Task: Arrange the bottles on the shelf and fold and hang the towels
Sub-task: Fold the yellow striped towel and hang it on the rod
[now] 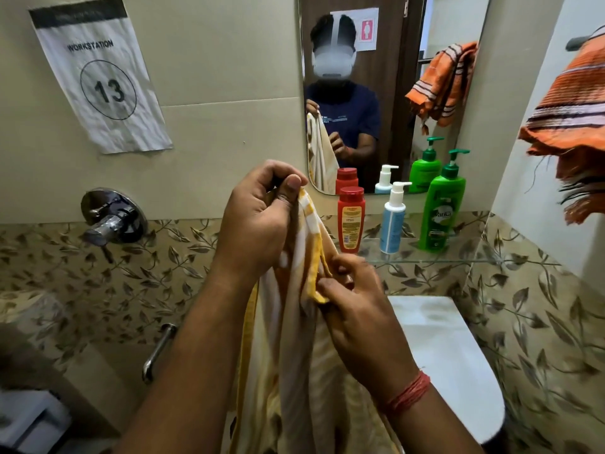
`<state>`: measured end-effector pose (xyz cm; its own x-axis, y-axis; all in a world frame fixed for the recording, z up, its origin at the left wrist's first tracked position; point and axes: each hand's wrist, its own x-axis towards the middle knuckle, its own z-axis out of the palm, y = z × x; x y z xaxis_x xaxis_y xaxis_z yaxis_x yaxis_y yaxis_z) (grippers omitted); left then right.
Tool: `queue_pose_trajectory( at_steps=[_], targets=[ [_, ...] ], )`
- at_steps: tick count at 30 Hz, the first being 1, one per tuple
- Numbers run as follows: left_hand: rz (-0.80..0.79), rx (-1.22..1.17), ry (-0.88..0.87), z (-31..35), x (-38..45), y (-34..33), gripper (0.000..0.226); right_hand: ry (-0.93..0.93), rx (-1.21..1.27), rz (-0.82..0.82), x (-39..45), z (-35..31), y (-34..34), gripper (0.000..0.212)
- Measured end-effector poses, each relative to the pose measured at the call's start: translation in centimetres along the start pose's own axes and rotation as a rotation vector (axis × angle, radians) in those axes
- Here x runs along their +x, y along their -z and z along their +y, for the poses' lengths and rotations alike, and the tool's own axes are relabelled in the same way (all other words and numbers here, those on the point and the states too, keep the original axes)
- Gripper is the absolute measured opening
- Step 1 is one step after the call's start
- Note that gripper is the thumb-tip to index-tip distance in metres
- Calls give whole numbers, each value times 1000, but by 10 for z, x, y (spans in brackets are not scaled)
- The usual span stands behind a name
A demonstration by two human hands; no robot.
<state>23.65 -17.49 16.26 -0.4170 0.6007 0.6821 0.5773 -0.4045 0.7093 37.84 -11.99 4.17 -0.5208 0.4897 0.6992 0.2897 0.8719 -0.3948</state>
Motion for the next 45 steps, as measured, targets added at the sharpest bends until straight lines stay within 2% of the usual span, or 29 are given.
queue_pose_trajectory(
  at_steps=[5, 10, 13, 17, 21, 24, 29, 31, 33, 37, 45],
  targets=[
    [1, -10, -16, -5, 6, 4, 18, -28, 291, 110, 9, 0, -10, 28],
    [8, -19, -3, -9, 10, 6, 18, -75, 529, 223, 7, 2, -15, 17],
    [15, -31, 1, -10, 11, 6, 17, -144, 608, 253, 7, 3, -16, 18],
    [-1, -24, -5, -8, 10, 4, 17, -76, 575, 178, 8, 2, -18, 20],
    [-1, -20, -10, -7, 9, 1, 16, -20, 409, 159, 6, 0, -21, 27],
    [-7, -20, -11, -7, 9, 1, 15, -59, 341, 220, 7, -1, -24, 30],
    [-6, -31, -8, -5, 9, -1, 15, -110, 437, 413, 3, 0, -26, 31],
    [-1, -35, -13, -4, 10, -1, 14, -106, 450, 418, 2, 1, -26, 35],
    [-3, -35, -12, -4, 9, -3, 14, -69, 457, 388, 2, 1, -25, 29],
    [-7, -38, -13, -4, 8, -6, 14, 34, 331, 339, 0, -3, -25, 27],
    [-8, -50, -17, -2, 9, -9, 13, -52, 393, 458, 2, -1, -25, 31]
  ],
)
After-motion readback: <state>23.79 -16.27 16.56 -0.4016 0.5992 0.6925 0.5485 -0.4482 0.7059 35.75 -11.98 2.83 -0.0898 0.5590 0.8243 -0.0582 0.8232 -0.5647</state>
